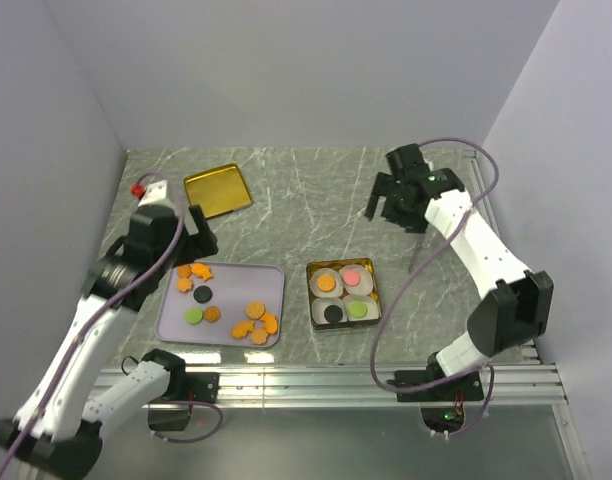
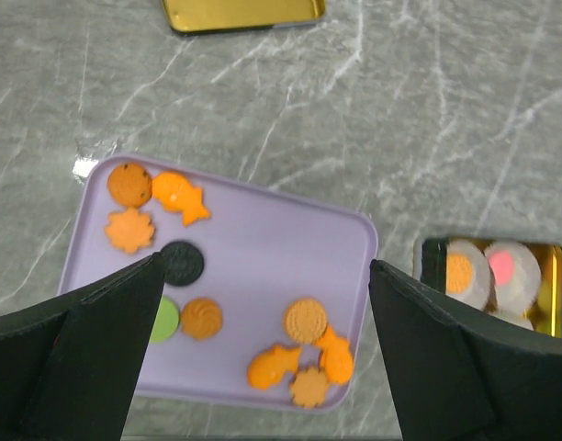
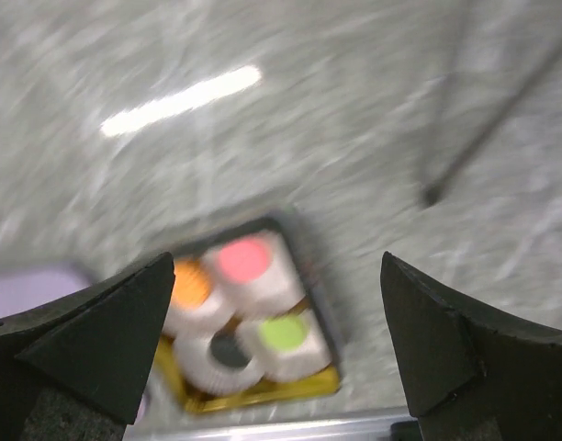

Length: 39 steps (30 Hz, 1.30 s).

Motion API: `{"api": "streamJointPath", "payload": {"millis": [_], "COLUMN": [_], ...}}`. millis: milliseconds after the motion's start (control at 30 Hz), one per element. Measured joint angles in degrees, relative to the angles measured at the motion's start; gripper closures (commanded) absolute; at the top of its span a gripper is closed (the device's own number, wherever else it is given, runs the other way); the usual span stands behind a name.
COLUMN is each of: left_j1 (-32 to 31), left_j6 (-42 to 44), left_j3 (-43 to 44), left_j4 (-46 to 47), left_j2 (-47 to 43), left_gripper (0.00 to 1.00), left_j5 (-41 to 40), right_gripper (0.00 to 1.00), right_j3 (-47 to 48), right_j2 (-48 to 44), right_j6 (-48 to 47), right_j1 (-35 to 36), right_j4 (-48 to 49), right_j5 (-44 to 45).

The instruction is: Pack the cookies

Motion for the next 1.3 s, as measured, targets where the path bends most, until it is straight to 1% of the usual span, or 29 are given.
{"api": "streamJointPath", "payload": {"millis": [33, 100, 133, 167, 333, 400, 467, 567, 700, 733, 800, 900, 1067, 1300], "left_j1": [0.22, 1.22, 1.92, 3.34, 11.78, 14.80, 17.42, 19.15, 19.50, 19.61, 20.11, 21.46, 23.87, 25.51], "left_j6": [-0.15, -0.46, -0.61, -0.66, 0.24, 1.27, 2.60, 4.46, 6.29, 6.51, 6.88, 6.99, 7.89, 8.33], "left_j3": [0.76, 2.60, 3.30, 4.17, 8.52, 11.61, 15.45, 21.11, 28.04, 29.38, 31.61, 35.41, 41.46, 47.28], "left_j4": [1.33, 3.93, 5.14, 6.80, 10.60, 11.47, 12.85, 14.32, 15.41, 15.63, 15.32, 15.28, 14.80, 14.21], "left_j2": [3.17, 10.12, 12.94, 17.55, 32.65, 37.81, 43.12, 50.53, 60.52, 63.01, 67.01, 72.50, 79.08, 84.06], "left_gripper": [0.01, 0.06, 0.08, 0.11, 0.14, 0.19, 0.28, 0.42, 0.44, 0.46, 0.47, 0.45, 0.46, 0.56], "left_j5": [-0.44, -0.63, -0.59, -0.22, 1.75, 1.75, 1.75, 1.79, 1.79, 1.88, 2.38, 3.26, 4.11, 7.87], "right_gripper": [0.00, 0.01, 0.01, 0.01, 0.01, 0.02, 0.02, 0.02, 0.02, 0.02, 0.02, 0.02, 0.02, 0.03], "right_j3": [0.02, -0.11, -0.42, -1.05, -5.68, -6.10, -6.08, -4.94, -0.55, 0.57, 1.81, 1.90, 1.90, 3.72], "right_j2": [-0.96, -2.99, -4.09, -5.29, -10.82, -11.43, -10.91, -8.17, -2.34, -0.94, 1.05, 2.23, 3.87, 7.76], "right_j6": [0.42, 1.33, 1.73, 2.01, 2.36, 2.19, 1.68, 0.48, -1.66, -2.32, -3.61, -4.94, -6.03, -7.15], "right_j1": [1.99, 5.35, 6.36, 7.06, 7.67, 7.67, 7.67, 7.67, 7.67, 7.67, 7.67, 7.67, 7.65, 7.52], "right_j4": [-0.22, -0.98, -1.01, -0.94, -0.74, -1.05, -1.01, -1.49, -2.64, -2.69, -2.60, -2.82, -2.80, -3.67], "right_j5": [-0.68, -2.64, -3.63, -4.85, -9.33, -10.19, -10.97, -11.93, -12.57, -12.79, -13.05, -13.33, -13.86, -14.56]}}
